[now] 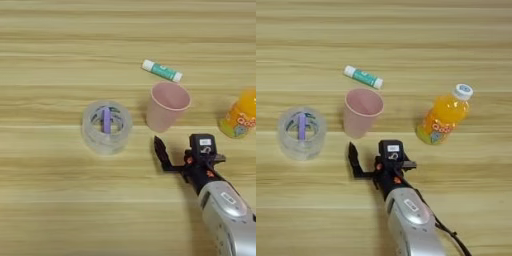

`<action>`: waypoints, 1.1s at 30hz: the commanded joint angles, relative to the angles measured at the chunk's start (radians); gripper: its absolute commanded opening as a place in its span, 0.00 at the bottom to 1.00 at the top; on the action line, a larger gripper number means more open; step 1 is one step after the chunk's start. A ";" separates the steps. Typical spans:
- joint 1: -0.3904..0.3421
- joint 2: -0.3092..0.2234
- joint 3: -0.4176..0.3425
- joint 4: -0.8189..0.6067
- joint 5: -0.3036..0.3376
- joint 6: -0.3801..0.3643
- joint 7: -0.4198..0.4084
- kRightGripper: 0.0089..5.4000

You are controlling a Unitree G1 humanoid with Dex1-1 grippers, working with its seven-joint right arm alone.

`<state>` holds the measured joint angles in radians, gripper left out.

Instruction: Move the objects on the table

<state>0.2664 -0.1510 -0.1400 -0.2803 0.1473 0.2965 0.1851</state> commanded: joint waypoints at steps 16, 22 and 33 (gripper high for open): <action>-0.078 -0.027 -0.206 -0.020 -0.009 -0.025 -0.151 1.00; -0.108 -0.041 -0.240 0.025 -0.020 -0.045 -0.172 1.00; -0.149 -0.059 -0.268 0.072 -0.015 -0.072 -0.171 1.00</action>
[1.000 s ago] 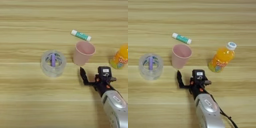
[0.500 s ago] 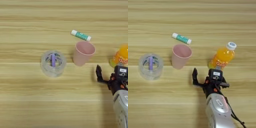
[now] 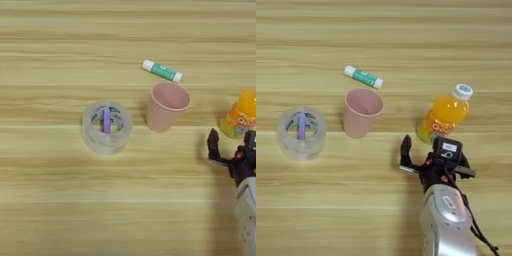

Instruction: Move the objects on the table

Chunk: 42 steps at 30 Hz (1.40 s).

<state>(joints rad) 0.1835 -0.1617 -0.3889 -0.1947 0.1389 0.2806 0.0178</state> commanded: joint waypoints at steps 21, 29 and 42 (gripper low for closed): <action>-0.222 -0.146 -0.067 0.154 0.008 -0.128 0.012 1.00; -0.264 -0.166 -0.061 0.204 0.012 -0.150 0.034 1.00; -0.349 -0.209 -0.076 0.301 0.035 -0.164 0.063 1.00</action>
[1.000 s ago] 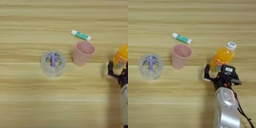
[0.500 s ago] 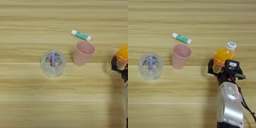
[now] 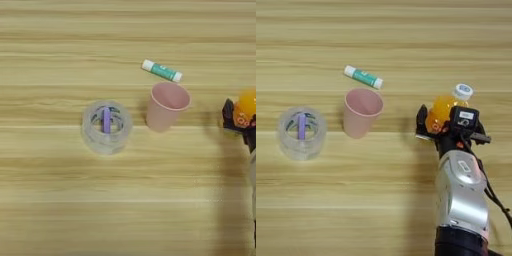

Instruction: Move the objects on the table

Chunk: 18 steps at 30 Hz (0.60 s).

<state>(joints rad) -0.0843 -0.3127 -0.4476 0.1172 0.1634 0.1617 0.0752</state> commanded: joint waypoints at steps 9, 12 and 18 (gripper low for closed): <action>-0.108 -0.061 -0.021 0.032 0.033 -0.064 0.012 0.85; -0.109 -0.060 -0.022 0.035 0.038 -0.068 0.017 0.77; -0.113 -0.064 -0.026 0.026 0.045 -0.073 0.023 0.64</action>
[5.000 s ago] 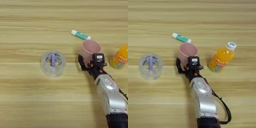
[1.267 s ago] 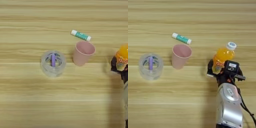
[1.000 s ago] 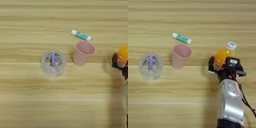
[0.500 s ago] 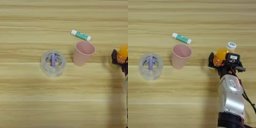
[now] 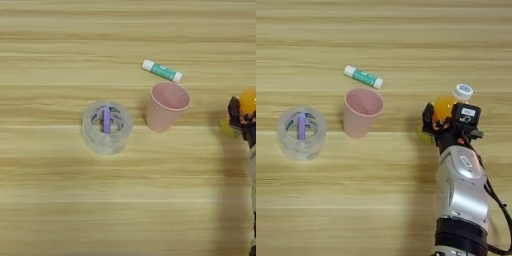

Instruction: Move the objects on the table

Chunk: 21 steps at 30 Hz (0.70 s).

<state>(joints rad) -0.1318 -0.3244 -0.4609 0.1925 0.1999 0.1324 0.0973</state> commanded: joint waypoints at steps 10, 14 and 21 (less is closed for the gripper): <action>-0.079 -0.038 0.019 -0.141 0.007 -0.037 0.005 0.63; -0.072 -0.009 0.065 -0.151 0.000 -0.034 0.012 0.63; -0.065 0.031 0.135 -0.136 -0.022 -0.038 0.023 0.63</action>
<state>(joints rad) -0.1324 -0.2677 -0.3369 0.1121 0.1862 0.1320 0.1176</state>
